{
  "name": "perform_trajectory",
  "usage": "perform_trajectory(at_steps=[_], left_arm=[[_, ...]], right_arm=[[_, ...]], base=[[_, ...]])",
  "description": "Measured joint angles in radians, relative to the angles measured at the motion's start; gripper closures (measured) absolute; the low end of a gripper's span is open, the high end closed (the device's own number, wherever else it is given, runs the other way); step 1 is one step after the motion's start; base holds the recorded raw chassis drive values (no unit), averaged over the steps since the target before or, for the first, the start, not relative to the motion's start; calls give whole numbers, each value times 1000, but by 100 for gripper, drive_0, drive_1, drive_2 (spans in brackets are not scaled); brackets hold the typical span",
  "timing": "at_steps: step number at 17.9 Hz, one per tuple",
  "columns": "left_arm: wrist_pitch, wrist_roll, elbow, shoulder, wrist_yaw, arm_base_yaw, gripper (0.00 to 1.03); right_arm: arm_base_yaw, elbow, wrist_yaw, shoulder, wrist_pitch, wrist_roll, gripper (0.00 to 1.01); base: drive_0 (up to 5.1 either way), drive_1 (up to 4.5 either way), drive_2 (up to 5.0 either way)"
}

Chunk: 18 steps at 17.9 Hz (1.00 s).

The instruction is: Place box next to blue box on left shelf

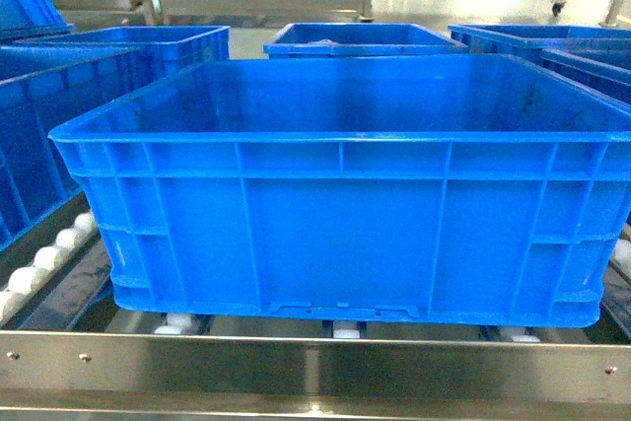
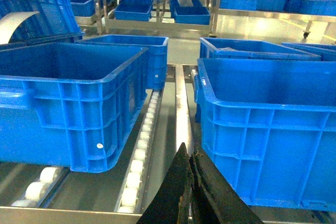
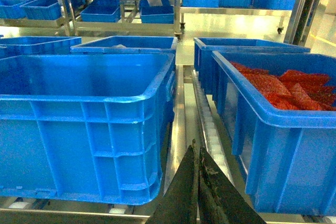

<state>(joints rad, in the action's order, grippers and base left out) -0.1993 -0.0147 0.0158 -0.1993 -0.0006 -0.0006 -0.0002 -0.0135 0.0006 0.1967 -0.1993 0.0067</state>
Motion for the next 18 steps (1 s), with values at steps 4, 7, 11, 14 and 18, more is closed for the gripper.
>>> perform_trajectory(at_steps=[4, 7, 11, 14, 18], left_arm=[[218, 0, 0, 171, -2, 0, 102], [210, 2, 0, 189, 0, 0, 102], [205, 1, 0, 189, 0, 0, 101], [206, 1, 0, 189, 0, 0, 63], [206, 2, 0, 189, 0, 0, 19]], right_arm=[[0, 0, 0, -175, 214, 0, 100], [0, 0, 0, -192, 208, 0, 100], [0, 0, -1, -192, 204, -1, 97], [0, 0, -1, -192, 204, -1, 58], [0, 0, -1, -192, 204, -1, 14]], base=[[0, 0, 0], [0, 0, 0], [0, 0, 0], [0, 0, 0], [0, 0, 0]])
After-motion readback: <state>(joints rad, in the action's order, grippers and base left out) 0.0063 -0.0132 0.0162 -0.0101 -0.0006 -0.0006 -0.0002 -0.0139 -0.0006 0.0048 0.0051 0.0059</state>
